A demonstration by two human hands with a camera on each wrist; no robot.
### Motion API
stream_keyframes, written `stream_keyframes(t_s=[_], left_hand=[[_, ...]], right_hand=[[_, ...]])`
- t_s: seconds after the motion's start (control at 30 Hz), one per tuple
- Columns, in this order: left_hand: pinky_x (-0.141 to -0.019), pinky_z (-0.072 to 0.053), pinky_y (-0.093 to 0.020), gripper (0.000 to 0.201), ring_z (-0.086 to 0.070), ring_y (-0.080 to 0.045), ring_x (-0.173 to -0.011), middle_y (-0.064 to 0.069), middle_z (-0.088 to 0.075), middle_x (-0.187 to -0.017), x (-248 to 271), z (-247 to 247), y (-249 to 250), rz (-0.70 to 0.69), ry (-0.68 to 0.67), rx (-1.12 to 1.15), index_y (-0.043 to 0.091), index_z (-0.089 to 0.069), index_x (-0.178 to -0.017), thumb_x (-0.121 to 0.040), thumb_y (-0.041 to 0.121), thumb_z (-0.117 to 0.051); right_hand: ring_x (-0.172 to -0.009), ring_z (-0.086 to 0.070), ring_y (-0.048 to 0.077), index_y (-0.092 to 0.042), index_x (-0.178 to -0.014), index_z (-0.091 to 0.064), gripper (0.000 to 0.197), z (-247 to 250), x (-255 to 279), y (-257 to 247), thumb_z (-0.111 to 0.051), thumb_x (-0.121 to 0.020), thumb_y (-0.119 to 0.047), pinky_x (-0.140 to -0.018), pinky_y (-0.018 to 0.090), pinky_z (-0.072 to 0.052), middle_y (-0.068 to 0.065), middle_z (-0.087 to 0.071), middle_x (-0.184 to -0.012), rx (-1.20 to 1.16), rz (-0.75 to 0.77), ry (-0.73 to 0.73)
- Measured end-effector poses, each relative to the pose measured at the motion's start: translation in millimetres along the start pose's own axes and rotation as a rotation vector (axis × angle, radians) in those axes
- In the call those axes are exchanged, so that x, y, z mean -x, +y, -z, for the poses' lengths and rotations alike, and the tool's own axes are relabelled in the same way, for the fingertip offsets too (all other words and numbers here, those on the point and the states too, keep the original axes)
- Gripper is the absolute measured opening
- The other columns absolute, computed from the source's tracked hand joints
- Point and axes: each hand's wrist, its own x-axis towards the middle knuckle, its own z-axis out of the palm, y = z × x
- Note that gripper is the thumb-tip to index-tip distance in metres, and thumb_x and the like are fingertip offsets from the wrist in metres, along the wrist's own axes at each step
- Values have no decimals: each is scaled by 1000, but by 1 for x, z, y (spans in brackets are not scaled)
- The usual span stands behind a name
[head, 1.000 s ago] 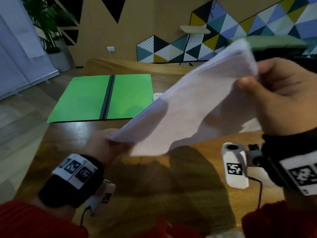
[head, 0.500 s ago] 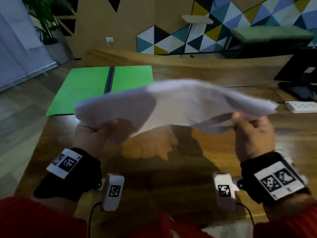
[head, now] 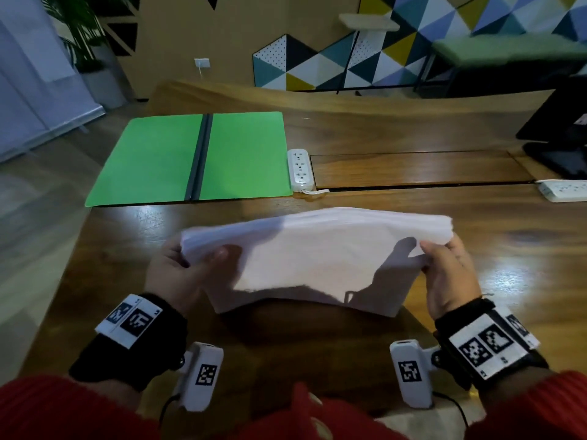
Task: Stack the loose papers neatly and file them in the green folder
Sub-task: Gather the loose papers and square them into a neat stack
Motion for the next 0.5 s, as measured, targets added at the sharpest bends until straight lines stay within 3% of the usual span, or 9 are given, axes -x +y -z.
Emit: stream_keyframes(t_s=[0.03,0.07,0.1,0.13,0.17,0.23,0.3,0.4,0.5], left_hand=[[-51,-50,-10,9,-65,6,-55,16,-71,-56,0,-4,3,-30,5,21,23,-64,-73,-75,18,-71],[-61,-53,-20,22,-68,-7,-67,5,-73,-67,-1,-4,2,-82,12,56,21,-67,-77,-68,39,-74],[-73,-51,-32,46,-66,-23,-80,-8,-71,-81,-2,-5,2,-95,18,97,19,-68,-83,-59,58,-72],[-81,-46,-44,61,-61,-32,-88,-19,-65,-91,-4,-6,2,-101,38,140,19,-69,-86,-54,70,-66],[-86,-43,-49,64,-58,-36,-91,-21,-62,-96,-6,-8,2,-95,72,158,21,-71,-85,-55,77,-60],[-83,-41,-47,60,-56,-32,-89,-16,-58,-97,-10,-11,1,-78,124,162,32,-74,-77,-53,83,-53],[-82,-41,-44,53,-53,-27,-88,-12,-56,-94,-11,-15,5,-32,185,159,38,-74,-69,-45,83,-59],[-92,-44,-48,30,-59,-31,-93,-9,-63,-86,-14,-18,9,49,231,138,32,-73,-60,-54,60,-65],[-69,-42,-37,23,-53,-25,-77,-6,-57,-67,-19,-18,10,87,252,136,18,-68,-57,-70,38,-65]], right_hand=[[-73,-62,0,-24,-84,-56,26,-2,1,0,-43,-92,-3,-72,20,-46,-15,-69,-69,-4,1,10],[-70,-62,-1,-23,-82,-55,19,-4,3,0,-45,-92,-11,-72,21,-44,-16,-68,-67,-20,26,19],[-69,-62,-2,-23,-81,-55,10,-6,3,0,-50,-89,-23,-72,21,-46,-16,-68,-66,-29,38,10],[-69,-63,-3,-22,-81,-56,12,-7,3,-1,-55,-86,-33,-70,18,-48,-16,-68,-67,-23,50,28],[-67,-63,-3,-21,-81,-57,18,-11,2,-3,-57,-84,-39,-67,14,-50,-15,-68,-65,-28,52,51],[-56,-59,-6,-22,-76,-55,17,-16,-2,-7,-55,-85,-36,-57,8,-48,-14,-63,-58,-36,66,114],[-55,-51,-2,-24,-67,-50,18,-22,-6,-12,-58,-79,-34,-61,11,-45,-9,-53,-61,4,71,161],[-64,-44,8,-23,-60,-44,30,-27,-11,-14,-61,-84,-24,-72,22,-39,-3,-45,-65,18,102,199],[-60,-47,6,-24,-56,-42,34,-30,-15,-16,-62,-82,-17,-73,24,-37,-10,-52,-50,52,121,245]])
